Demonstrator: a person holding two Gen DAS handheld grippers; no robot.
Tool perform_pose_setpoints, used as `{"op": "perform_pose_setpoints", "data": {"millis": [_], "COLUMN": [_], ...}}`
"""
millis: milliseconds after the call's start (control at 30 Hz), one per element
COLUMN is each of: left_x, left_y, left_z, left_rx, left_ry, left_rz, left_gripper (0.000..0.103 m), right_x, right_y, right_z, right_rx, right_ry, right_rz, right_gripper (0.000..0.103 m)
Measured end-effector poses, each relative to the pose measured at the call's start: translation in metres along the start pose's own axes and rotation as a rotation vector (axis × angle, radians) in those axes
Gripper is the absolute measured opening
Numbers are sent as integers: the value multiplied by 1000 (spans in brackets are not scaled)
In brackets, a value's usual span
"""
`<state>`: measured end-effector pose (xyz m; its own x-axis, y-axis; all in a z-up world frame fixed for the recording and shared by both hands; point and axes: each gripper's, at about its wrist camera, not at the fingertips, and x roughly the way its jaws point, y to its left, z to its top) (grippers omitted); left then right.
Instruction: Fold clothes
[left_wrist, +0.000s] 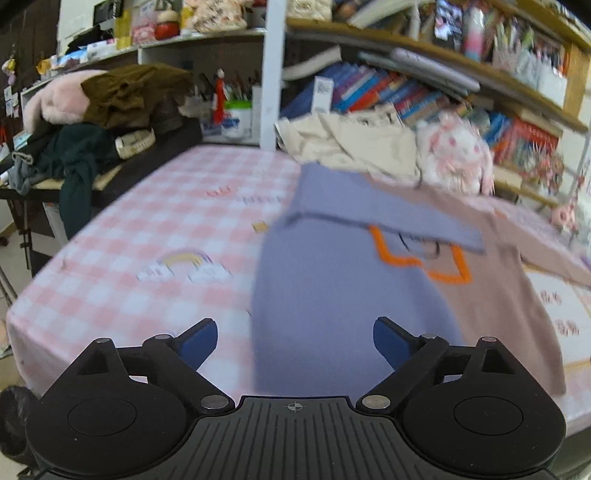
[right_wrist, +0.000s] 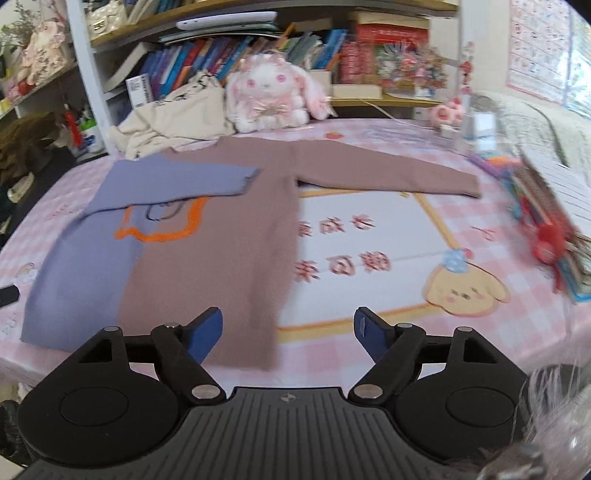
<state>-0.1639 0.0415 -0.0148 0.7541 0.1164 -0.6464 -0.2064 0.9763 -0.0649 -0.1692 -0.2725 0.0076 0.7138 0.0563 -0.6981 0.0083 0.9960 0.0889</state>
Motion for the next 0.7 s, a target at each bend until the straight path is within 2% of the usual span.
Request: {"op": "perform_pose_setpoints", "data": {"millis": [167,267,400,567,700], "left_x": [5,5,7,12,17], "left_y": [-27,-35,-45,-64,-89], "left_z": [-9,-6,1,7,13], "left_rx": [79,104,84,81,55], "left_ry": [40,20,-11,-20,-19], "left_rz": [-37,-35,-36,11,73], "left_gripper": [94,94,96,96,96], "right_x": [-9,-6,3,25,47], "right_y": [-18,-25,-42,-73,-98], "right_z": [-11,-10,3,25,43], "right_rx": [38,51,78,118,78], "right_ry": [16,18,-4,-7,0], "right_rz": [-45,-49,-40,-18,41], "right_gripper": [78,80,80,80,80]}}
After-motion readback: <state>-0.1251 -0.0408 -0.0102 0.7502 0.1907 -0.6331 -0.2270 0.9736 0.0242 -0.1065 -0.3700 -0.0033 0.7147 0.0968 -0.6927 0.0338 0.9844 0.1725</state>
